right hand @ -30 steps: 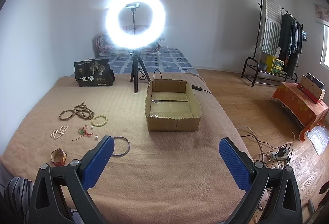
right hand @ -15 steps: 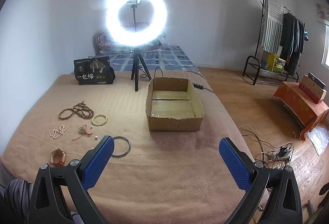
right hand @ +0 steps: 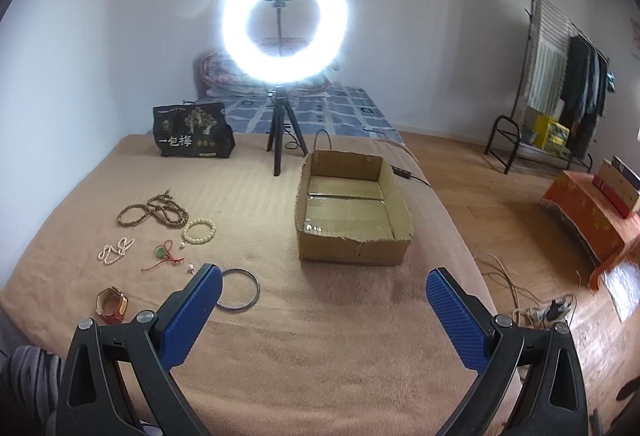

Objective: Organize jewelry
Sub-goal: 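Grasp the blue bangle with the right tool while the left tool grasps the brown-strap watch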

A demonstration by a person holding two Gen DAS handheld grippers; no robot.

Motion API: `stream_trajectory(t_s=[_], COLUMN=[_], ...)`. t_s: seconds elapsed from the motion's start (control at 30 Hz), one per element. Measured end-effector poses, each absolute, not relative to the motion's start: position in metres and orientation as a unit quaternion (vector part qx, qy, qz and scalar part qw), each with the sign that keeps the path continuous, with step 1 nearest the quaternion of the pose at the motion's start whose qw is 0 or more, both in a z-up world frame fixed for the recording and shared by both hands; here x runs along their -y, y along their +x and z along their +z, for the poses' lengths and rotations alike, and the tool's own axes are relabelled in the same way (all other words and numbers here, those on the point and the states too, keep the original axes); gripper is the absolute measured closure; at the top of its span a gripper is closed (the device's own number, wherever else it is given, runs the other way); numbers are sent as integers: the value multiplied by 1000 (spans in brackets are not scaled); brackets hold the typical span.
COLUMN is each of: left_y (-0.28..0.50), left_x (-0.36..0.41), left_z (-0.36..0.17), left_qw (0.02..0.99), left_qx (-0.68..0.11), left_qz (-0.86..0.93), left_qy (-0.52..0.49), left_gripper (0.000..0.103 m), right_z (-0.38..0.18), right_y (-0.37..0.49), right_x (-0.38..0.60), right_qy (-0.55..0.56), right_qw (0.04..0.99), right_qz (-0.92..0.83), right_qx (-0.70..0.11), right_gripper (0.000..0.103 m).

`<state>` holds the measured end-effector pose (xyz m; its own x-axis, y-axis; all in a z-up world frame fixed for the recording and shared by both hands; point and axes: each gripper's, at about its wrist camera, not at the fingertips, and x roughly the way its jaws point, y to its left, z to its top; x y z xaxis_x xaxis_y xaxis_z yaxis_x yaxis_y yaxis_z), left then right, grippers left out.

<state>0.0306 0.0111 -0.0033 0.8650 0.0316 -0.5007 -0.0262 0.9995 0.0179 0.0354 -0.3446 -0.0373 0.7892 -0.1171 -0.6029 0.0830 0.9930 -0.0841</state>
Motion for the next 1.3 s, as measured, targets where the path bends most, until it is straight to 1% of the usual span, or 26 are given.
stream_trajectory(t_s=[0.27,0.43,0.57,0.63,0.7,0.73,0.77,0.8,0.83,0.87,0.93,0.97,1.3], left_y=[53,66,82,90,98,102,104,107,109,112,115,117,128], left_x=[-40,-43,-38,-34,-29,-28,-25,-23,-21,-20,-17,-15,-7], left_z=[-35,-60,-85,-99,-115,-122,-128,-134,-140,-147,-155,-158,-184], left_qw=[952,943,926,916,904,898,893,887,880,872,863,860,834], left_qx=[-305,-333,-374,-397,-422,-434,-442,-452,-464,-477,-490,-494,-533], left_qz=[15,-8,-42,-59,-70,-77,-84,-92,-99,-107,-115,-118,-136], left_qy=[-6,1,-4,-11,-15,-17,-20,-24,-28,-35,-43,-45,-48], left_gripper=[0,0,1,7,17,19,25,34,39,43,46,51,55], right_z=[-61,-80,-100,-109,-120,-125,-131,-135,-139,-144,-151,-155,-182], right_y=[58,75,91,95,102,105,109,112,115,118,123,126,157], right_x=[346,338,326,322,317,315,311,310,308,305,300,298,289], right_qy=[-33,-41,-54,-55,-57,-58,-58,-60,-63,-67,-76,-81,-40], right_qw=[935,926,916,913,908,905,902,900,898,896,893,891,869], right_qz=[-25,12,44,57,63,68,74,77,80,88,97,101,111], right_qx=[-351,-374,-394,-400,-411,-416,-421,-425,-427,-429,-432,-435,-481], right_gripper=[0,0,0,0,0,0,0,0,0,0,0,0,0])
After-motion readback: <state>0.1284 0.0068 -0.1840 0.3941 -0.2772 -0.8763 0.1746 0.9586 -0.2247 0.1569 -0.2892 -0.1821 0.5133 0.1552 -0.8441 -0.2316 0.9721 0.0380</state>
